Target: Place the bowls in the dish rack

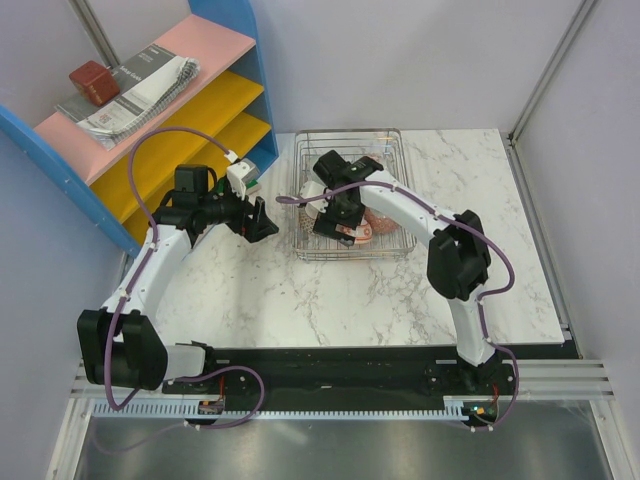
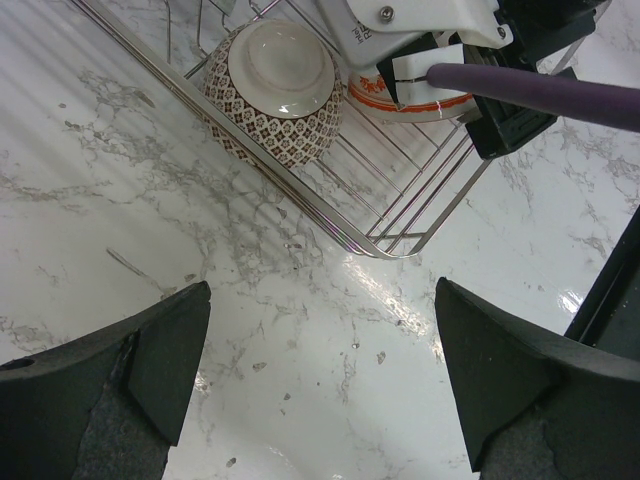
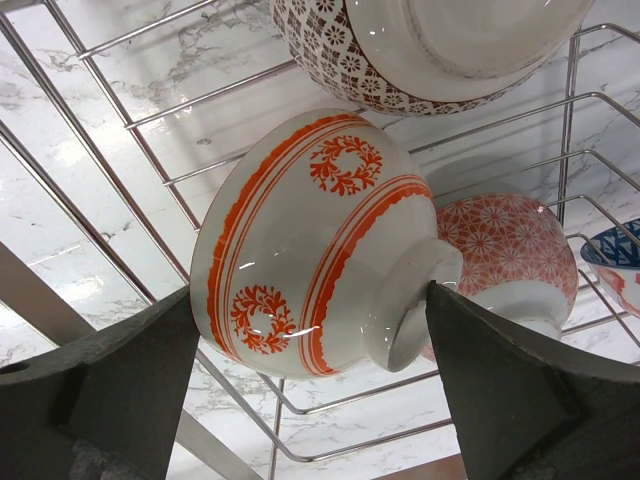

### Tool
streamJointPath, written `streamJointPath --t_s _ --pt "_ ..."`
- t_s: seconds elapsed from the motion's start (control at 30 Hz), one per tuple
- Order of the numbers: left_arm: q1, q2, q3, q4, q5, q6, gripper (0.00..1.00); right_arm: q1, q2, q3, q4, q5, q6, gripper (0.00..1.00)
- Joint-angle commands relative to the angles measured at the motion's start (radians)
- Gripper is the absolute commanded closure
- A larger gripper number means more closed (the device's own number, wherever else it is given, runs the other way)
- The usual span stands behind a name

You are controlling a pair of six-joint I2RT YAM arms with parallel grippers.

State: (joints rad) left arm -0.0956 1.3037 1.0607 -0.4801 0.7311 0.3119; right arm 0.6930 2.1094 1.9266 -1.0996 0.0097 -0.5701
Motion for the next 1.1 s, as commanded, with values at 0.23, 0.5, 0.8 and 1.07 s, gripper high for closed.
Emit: streamJointPath --t_s 0.23,0.5,0.8,1.07 --pt "0.007 -0.015 0.012 0.017 -0.012 0.038 0.00 -0.003 0.021 0.014 -0.062 -0.089 -0.002 0.02" --pt "0.008 -0.017 0.008 0.011 -0.013 0.044 0.00 -0.003 0.021 0.022 -0.060 -0.045 -0.013 0.02" --pt "0.008 -0.011 0.007 0.011 -0.012 0.047 0.00 -0.001 0.029 0.020 -0.117 0.013 -0.115 0.02" --pt "0.008 -0.009 0.005 0.005 -0.012 0.049 0.00 -0.003 0.075 0.054 -0.169 0.075 -0.166 0.02"
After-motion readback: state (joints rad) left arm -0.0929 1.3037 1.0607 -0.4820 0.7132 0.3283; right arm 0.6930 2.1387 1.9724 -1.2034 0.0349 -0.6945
